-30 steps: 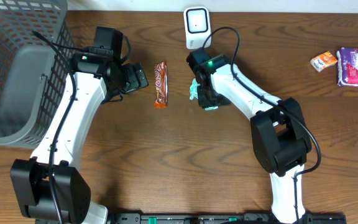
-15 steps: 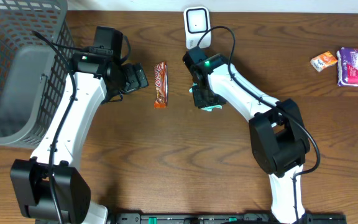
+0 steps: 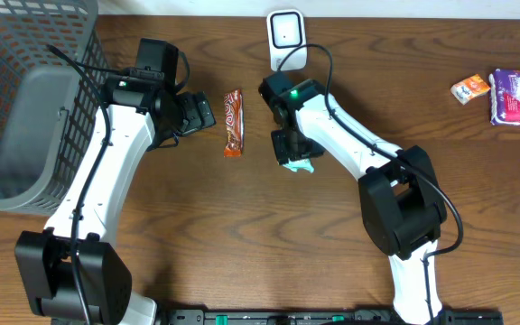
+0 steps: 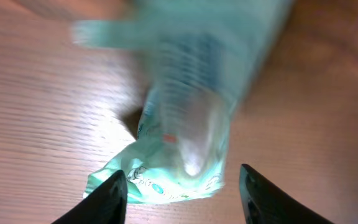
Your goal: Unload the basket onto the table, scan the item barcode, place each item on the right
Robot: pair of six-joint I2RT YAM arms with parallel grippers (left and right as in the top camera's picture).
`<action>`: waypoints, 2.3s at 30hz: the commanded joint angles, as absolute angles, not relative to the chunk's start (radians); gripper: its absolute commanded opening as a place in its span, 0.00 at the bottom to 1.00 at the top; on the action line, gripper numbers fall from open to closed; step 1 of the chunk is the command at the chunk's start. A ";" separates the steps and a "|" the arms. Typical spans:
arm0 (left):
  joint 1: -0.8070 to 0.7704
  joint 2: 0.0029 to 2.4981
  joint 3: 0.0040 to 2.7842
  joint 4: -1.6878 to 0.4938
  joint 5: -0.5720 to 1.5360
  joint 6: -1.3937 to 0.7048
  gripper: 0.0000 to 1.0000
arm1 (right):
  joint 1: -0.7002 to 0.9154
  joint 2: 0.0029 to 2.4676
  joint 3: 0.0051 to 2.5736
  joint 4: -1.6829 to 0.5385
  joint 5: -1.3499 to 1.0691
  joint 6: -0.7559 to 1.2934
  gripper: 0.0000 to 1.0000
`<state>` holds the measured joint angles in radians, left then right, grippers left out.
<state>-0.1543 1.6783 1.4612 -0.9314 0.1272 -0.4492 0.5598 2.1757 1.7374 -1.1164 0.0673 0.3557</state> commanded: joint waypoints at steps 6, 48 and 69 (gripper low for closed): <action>-0.154 1.679 1.470 -0.934 0.115 -0.450 0.98 | 0.567 2.121 1.789 -1.061 0.142 0.186 0.58; -0.154 1.679 1.470 -0.934 0.115 -0.450 0.98 | 0.579 2.100 1.870 -1.054 0.008 0.367 0.82; -0.154 1.679 1.470 -0.934 0.115 -0.450 0.98 | 0.604 2.115 1.869 -1.015 0.237 0.508 0.80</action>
<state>-0.1543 1.6783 1.4612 -0.9314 0.1272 -0.4488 0.5808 2.1258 1.8511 -1.0195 0.1688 0.4892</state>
